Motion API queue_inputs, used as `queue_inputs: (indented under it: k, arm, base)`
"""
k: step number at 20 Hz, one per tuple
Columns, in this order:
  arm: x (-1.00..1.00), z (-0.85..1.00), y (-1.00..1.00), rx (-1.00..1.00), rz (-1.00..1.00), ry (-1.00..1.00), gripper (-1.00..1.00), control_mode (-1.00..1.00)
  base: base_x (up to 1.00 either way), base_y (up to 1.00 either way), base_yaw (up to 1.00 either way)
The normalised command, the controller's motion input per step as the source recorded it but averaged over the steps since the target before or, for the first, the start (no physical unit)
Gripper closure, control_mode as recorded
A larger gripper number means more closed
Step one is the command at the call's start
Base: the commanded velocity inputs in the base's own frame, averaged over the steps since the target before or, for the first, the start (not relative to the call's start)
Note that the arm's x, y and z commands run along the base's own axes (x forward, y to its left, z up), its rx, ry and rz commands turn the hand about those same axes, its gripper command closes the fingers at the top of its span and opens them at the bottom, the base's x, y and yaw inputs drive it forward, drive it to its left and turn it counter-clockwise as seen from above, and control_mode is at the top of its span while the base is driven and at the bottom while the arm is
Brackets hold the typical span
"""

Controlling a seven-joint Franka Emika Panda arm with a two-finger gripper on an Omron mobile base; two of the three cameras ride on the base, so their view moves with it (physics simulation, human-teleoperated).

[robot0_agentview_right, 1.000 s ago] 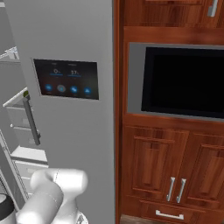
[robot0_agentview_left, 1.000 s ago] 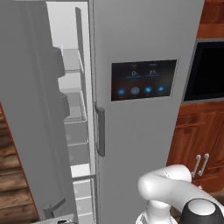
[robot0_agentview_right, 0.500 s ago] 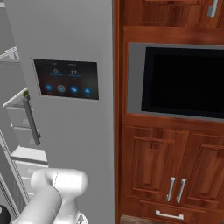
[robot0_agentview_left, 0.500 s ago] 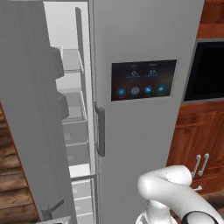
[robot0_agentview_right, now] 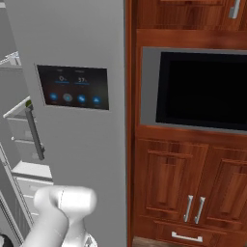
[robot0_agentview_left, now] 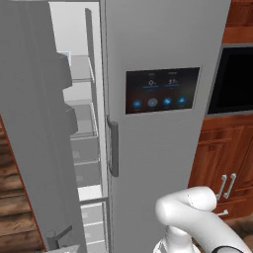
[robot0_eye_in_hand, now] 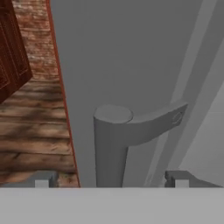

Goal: Open the freezer door, pick up the ice cube tray from the freezer, and place it on the dining counter.

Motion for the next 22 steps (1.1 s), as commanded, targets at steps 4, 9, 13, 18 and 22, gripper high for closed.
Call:
queue_inputs:
  k: [4,9,13,18,22]
  arm:
    - [-0.46,1.00,0.13,-0.04,0.09,-0.29,-1.00,-1.00]
    - [-0.38,1.00,-0.05,-0.01,0.08,-0.24,-1.00,-1.00]
    - [-0.24,1.00,-0.37,0.00,0.06,-0.21,-1.00,-1.00]
    - [-0.01,1.00,-0.67,0.00,0.09,-0.17,-1.00,-1.00]
    - [0.00,1.00,-0.78,0.00,0.06,-0.15,-1.00,-1.00]
  base:
    - [0.00,0.00,0.00]
    - [0.00,0.00,0.00]
    - [0.00,0.00,0.00]
    - [0.00,0.00,0.00]
    - [0.00,0.00,0.00]
